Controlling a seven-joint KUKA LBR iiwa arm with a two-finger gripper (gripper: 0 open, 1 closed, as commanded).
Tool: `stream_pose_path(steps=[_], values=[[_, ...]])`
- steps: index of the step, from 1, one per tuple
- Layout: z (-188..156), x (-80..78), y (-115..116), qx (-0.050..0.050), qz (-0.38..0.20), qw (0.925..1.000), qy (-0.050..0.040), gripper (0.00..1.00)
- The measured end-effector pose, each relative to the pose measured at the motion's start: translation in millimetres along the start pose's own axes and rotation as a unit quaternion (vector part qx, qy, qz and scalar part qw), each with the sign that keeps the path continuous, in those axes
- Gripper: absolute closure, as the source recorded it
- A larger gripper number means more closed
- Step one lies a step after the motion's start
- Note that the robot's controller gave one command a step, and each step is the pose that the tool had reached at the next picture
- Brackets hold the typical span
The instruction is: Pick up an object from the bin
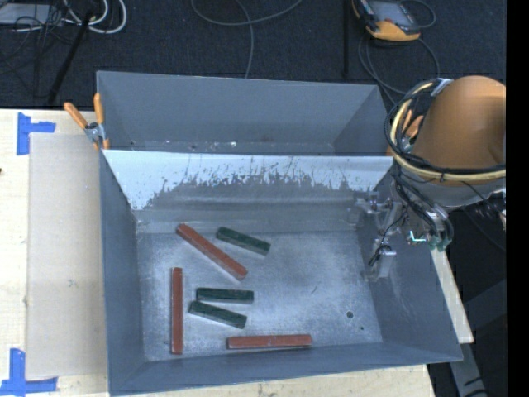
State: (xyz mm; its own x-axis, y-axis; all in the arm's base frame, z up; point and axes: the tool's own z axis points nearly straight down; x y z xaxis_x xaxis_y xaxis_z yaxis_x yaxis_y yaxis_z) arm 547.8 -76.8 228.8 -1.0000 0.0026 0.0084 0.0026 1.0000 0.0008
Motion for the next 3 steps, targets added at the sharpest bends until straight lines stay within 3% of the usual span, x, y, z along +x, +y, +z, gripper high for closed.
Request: stream_pose_path(steps=[1, 2, 3], values=[[6, -19.8, 21, 0.000, -0.057, 0.9984, -0.0049, 0.00], [158, -35.3, 72, -0.001, -0.084, 0.9965, -0.0005, 0.00], [159, -63.6, 129, -0.001, -0.071, 0.9974, -0.0057, 0.00]])
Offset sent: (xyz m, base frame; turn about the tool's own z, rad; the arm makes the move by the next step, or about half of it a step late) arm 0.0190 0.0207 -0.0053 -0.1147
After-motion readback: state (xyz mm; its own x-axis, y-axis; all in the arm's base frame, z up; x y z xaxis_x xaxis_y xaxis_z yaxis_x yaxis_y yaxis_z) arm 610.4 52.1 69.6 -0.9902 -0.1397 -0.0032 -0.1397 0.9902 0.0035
